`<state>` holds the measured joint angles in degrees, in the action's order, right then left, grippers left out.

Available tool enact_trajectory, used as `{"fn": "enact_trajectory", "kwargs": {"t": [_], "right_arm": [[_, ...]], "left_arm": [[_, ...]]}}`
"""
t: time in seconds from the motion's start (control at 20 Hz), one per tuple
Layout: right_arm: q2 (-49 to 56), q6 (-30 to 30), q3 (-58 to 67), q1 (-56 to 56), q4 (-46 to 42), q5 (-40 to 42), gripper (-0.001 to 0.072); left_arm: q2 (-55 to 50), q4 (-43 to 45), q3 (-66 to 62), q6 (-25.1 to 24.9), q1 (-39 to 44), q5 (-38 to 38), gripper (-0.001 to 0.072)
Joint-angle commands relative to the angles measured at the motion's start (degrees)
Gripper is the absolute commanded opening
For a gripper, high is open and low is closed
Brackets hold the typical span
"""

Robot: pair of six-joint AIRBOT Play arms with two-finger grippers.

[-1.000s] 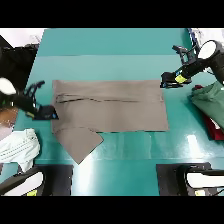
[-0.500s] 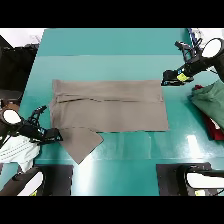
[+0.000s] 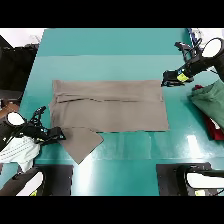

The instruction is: Fold the shirts.

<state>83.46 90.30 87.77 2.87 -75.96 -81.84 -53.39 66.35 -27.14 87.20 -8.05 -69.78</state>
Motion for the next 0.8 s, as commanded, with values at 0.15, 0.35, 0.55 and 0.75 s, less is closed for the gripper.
{"fn": "enact_trajectory", "kwargs": {"t": [0.15,0.35,0.55,0.75], "right_arm": [[-0.09,-1.86,-0.04,-0.50,0.04,-7.43,0.0336],[-2.01,-3.02,-3.58,-3.78,1.97,-11.06,0.0336],[-10.75,-8.22,-21.51,-12.33,11.69,-4.79,0.0335],[-16.24,-13.90,-40.15,-22.73,16.70,0.48,0.0350]], "left_arm": [[-0.72,-2.97,0.13,-0.61,0.04,2.43,0.0024],[-0.70,-3.21,-3.45,-2.25,0.04,-0.46,0.0023],[0.15,-5.46,-6.78,-5.03,0.04,-2.29,0.0023],[0.15,-8.79,-6.78,-5.16,0.04,-2.43,0.0023]]}}
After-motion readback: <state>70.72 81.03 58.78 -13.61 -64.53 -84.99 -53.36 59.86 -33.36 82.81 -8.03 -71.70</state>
